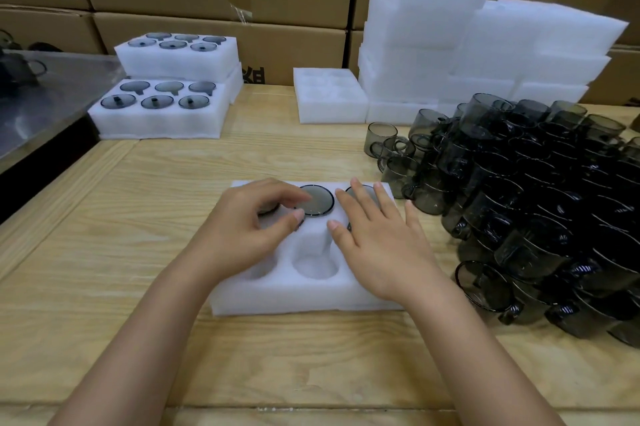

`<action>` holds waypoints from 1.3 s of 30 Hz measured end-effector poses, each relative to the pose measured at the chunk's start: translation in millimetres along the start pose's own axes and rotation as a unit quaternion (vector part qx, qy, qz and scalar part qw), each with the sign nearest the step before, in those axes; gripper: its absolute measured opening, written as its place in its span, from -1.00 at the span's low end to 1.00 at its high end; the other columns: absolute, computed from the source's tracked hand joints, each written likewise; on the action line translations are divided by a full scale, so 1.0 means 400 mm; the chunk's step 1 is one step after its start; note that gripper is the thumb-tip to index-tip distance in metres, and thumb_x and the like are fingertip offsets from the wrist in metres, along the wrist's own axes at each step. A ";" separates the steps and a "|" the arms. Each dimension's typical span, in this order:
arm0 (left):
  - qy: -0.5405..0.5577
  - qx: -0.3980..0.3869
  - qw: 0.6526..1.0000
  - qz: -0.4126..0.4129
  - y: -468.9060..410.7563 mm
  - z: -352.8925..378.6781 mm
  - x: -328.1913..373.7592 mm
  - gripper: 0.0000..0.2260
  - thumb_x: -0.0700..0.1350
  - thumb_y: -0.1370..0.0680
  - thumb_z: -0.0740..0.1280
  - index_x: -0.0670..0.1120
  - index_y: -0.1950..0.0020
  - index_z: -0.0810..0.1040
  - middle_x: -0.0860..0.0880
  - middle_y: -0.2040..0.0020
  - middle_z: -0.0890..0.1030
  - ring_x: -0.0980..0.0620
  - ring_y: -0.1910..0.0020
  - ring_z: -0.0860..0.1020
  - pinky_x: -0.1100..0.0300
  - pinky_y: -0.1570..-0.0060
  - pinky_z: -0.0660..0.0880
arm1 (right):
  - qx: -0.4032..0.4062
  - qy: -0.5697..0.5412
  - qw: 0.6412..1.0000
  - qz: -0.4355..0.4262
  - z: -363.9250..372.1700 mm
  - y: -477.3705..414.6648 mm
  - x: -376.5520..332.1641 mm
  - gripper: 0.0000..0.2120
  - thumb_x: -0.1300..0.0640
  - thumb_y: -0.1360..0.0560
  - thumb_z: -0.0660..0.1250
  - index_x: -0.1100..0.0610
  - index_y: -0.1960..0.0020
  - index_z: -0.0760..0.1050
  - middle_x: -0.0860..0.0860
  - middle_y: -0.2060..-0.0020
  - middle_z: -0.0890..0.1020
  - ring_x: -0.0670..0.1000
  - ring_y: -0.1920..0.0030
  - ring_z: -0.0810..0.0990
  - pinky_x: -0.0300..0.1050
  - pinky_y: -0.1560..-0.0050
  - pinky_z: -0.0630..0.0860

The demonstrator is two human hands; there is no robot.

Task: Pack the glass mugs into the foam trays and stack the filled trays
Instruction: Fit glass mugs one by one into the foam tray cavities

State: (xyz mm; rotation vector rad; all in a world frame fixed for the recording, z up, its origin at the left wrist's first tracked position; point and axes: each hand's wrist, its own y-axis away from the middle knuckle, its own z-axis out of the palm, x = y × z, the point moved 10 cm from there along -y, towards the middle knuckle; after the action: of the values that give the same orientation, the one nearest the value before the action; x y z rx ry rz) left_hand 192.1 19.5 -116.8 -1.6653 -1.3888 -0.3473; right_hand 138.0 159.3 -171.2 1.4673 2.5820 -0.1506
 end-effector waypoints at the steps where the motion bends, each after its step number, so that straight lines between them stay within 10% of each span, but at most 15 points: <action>1: 0.032 0.037 0.999 -0.014 0.000 -0.021 -0.009 -0.87 -0.21 -0.49 0.40 0.01 0.05 0.64 0.15 0.08 0.67 0.26 0.04 0.59 0.42 0.03 0.44 | 0.000 0.001 1.000 0.001 0.001 -0.004 0.001 -0.46 -0.23 -0.57 -0.22 -0.15 -0.52 -0.18 -0.19 -0.51 -0.23 -0.05 -0.49 -0.32 0.15 -0.44 -0.27; 7: 0.211 0.219 0.946 -0.111 0.018 -0.121 -0.116 -0.85 -0.24 -0.49 0.32 -0.01 0.12 0.62 0.13 0.12 0.68 0.19 0.00 0.59 0.41 0.03 0.44 | -0.006 -0.009 1.000 0.005 0.003 -0.005 0.002 -0.38 -0.31 -0.50 -0.27 -0.17 -0.51 -0.25 -0.19 -0.51 -0.23 -0.05 -0.49 -0.32 0.16 -0.45 -0.29; 12: 0.288 0.168 0.917 -0.218 0.014 -0.065 -0.226 -0.67 -0.42 -0.51 0.24 -0.11 -0.19 0.51 -0.06 -0.16 0.53 0.11 -0.09 0.52 0.36 0.00 0.45 | -0.009 -0.056 0.998 -0.024 -0.025 0.012 -0.018 -0.29 -0.36 -0.46 -0.24 -0.09 -0.53 -0.13 -0.13 -0.53 -0.14 -0.03 -0.50 -0.31 0.08 -0.45 -0.35; 18: 0.397 0.137 0.872 -0.253 0.008 -0.021 -0.262 -0.58 -0.53 -0.43 0.10 -0.14 -0.08 0.55 -0.11 -0.05 0.59 0.03 0.16 0.64 0.25 0.23 0.58 | 0.358 0.006 0.933 0.026 -0.274 0.156 0.089 -0.59 -0.02 -0.52 0.26 0.23 -0.24 0.48 0.17 -0.21 0.53 0.25 -0.25 0.39 0.14 -0.23 0.31; 24: 0.405 0.140 0.866 -0.257 0.008 -0.015 -0.268 -0.59 -0.51 -0.43 0.09 -0.15 -0.06 0.56 -0.11 0.00 0.62 0.01 0.19 0.63 0.24 0.26 0.58 | 0.201 0.203 0.916 0.281 -0.277 0.145 0.267 -0.63 -0.14 -0.48 0.30 0.18 -0.02 0.55 0.15 -0.05 0.46 0.19 -0.10 0.23 0.06 -0.05 0.15; 39: 0.349 0.134 0.907 -0.194 0.004 -0.044 -0.230 -0.71 -0.40 -0.41 0.23 -0.14 -0.04 0.56 -0.10 -0.01 0.59 0.00 0.03 0.57 0.26 0.09 0.53 | 0.383 0.067 0.913 0.124 -0.316 0.145 0.122 -0.86 0.14 -0.41 0.43 0.21 0.11 0.62 0.13 0.08 0.55 0.23 -0.03 0.40 0.04 -0.03 0.14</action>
State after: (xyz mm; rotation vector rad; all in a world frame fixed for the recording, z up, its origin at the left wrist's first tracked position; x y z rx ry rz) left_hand 169.1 -52.4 -172.5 -0.8850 -1.1302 -0.8464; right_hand 151.2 251.6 -56.9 2.0808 2.5174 -1.1739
